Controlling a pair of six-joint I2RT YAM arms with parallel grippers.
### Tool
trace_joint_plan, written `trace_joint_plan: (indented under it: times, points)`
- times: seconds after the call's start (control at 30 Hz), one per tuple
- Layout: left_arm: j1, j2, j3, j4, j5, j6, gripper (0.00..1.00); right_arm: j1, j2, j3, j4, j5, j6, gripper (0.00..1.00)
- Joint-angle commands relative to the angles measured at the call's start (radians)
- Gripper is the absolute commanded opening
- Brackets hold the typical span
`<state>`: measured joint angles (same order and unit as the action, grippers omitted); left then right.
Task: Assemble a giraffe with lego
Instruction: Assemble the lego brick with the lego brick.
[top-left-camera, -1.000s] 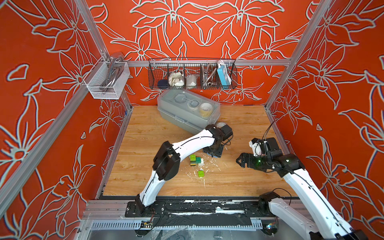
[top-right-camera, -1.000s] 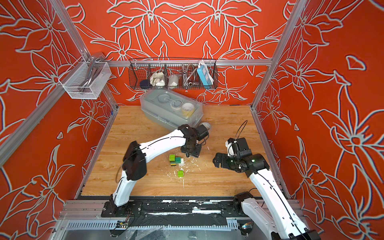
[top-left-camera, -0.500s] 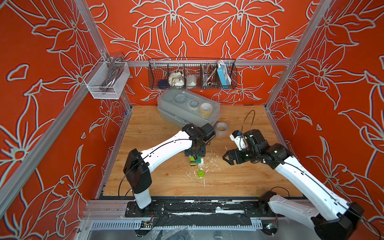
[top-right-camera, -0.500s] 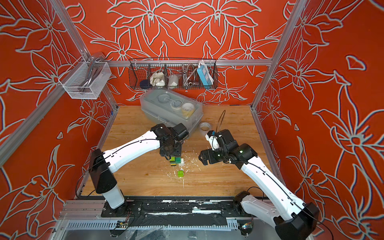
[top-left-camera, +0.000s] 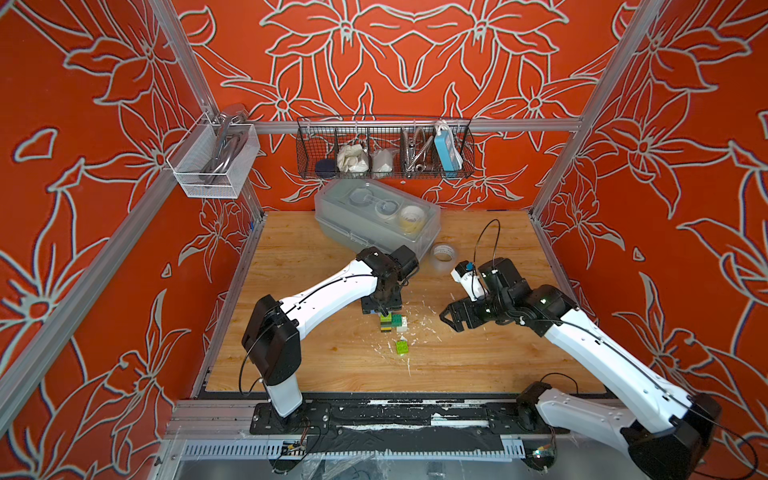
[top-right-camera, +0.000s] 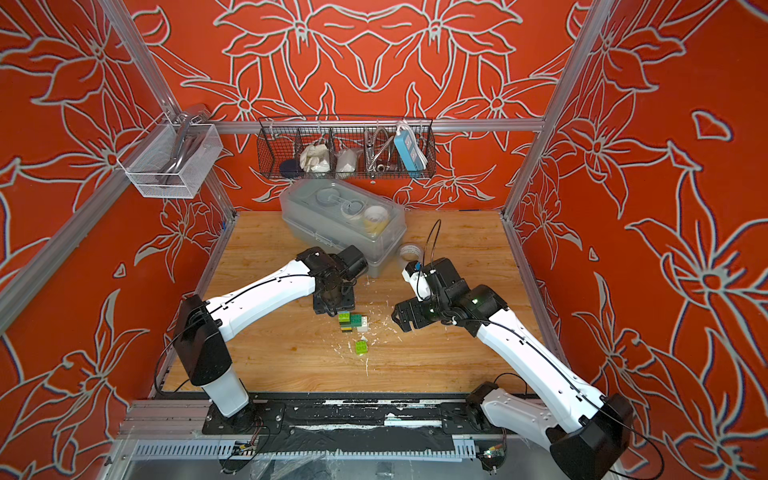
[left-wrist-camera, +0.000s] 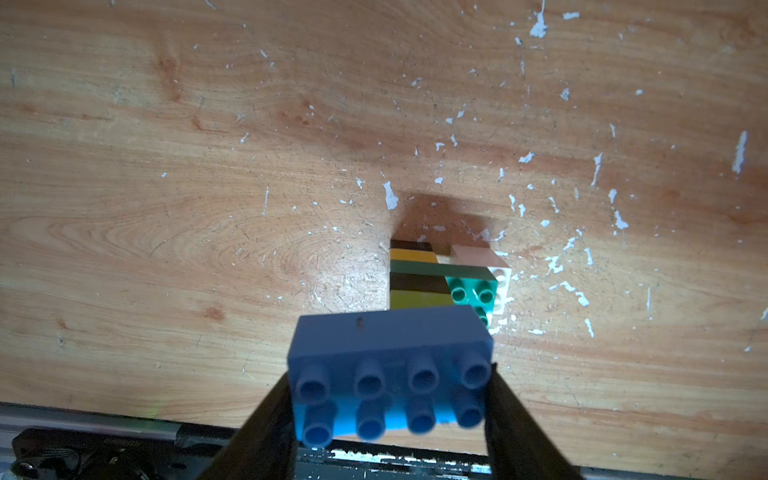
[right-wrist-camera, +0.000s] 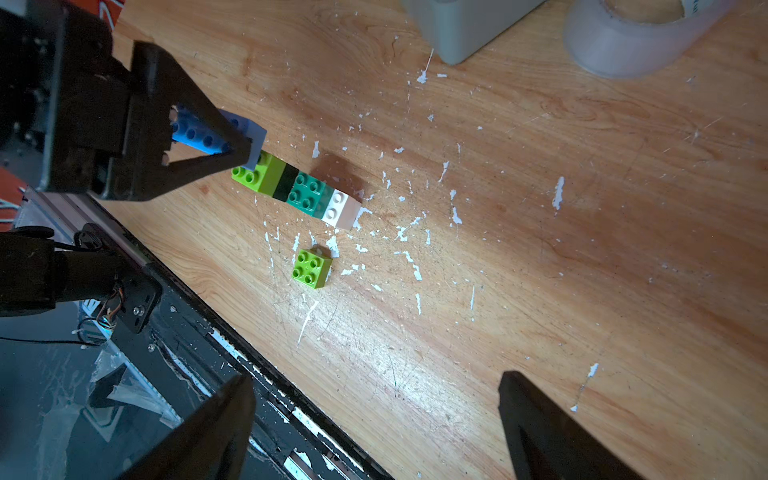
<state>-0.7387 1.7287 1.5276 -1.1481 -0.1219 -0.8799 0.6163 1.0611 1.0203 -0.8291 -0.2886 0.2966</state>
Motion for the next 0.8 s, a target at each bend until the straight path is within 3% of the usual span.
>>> trace_joint_plan:
  times: [0.0,0.77]
  points:
    - [0.009,-0.030,-0.016,0.003,0.024,0.000,0.53,0.005,0.001,0.017,0.007,0.014,-0.021,0.96]
    - [0.028,-0.053,-0.113,0.055,0.088,0.068,0.53,0.005,0.016,0.064,-0.016,0.044,-0.027,0.96]
